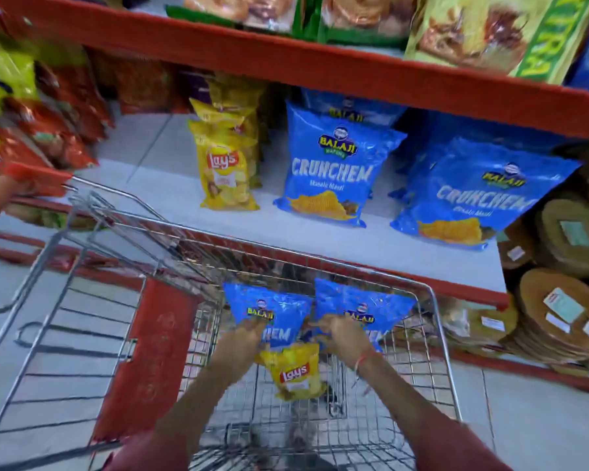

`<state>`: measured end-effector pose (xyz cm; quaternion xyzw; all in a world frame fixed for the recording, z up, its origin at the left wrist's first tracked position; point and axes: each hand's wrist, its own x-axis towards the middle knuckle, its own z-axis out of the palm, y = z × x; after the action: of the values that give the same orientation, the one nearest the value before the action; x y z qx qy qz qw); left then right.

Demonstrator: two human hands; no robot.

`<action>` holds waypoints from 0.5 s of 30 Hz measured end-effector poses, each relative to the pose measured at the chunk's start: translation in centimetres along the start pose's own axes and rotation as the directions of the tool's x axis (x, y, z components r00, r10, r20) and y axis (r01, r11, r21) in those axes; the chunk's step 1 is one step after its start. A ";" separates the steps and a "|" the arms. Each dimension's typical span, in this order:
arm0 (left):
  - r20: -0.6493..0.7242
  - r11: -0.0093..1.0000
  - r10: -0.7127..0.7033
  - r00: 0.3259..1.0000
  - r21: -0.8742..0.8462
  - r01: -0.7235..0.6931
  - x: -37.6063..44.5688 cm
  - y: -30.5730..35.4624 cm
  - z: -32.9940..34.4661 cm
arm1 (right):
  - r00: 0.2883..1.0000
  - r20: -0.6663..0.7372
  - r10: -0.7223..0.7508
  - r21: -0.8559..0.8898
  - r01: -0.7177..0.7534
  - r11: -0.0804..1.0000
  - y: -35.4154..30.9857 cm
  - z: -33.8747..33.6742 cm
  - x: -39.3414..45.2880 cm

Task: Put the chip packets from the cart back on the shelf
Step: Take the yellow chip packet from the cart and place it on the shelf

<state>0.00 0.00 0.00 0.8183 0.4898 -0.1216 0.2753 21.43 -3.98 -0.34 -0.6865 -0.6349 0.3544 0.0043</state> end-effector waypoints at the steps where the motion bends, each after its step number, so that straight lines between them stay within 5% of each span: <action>1: 0.067 0.999 -0.052 0.996 0.000 0.052 0.1 0.1 0.7 | 0.996 0.052 0.074 -0.008 -0.074 0.997 0.3 0.8 0.1; 6: 0.130 0.988 -0.149 0.980 -0.022 0.153 0.7 -0.1 4.4 | 0.964 0.047 0.260 0.153 -0.264 0.952 1.1 3.3 -0.3; 15: 0.002 0.898 -0.278 0.961 -0.356 0.260 -0.2 0.0 6.2 | 0.983 -0.066 0.174 0.239 -0.154 0.959 1.8 4.4 -2.1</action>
<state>0.28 -3.72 -5.02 0.6828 0.6184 -0.0486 0.3860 20.93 -8.09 -3.44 -0.7462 -0.5291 0.3954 0.0827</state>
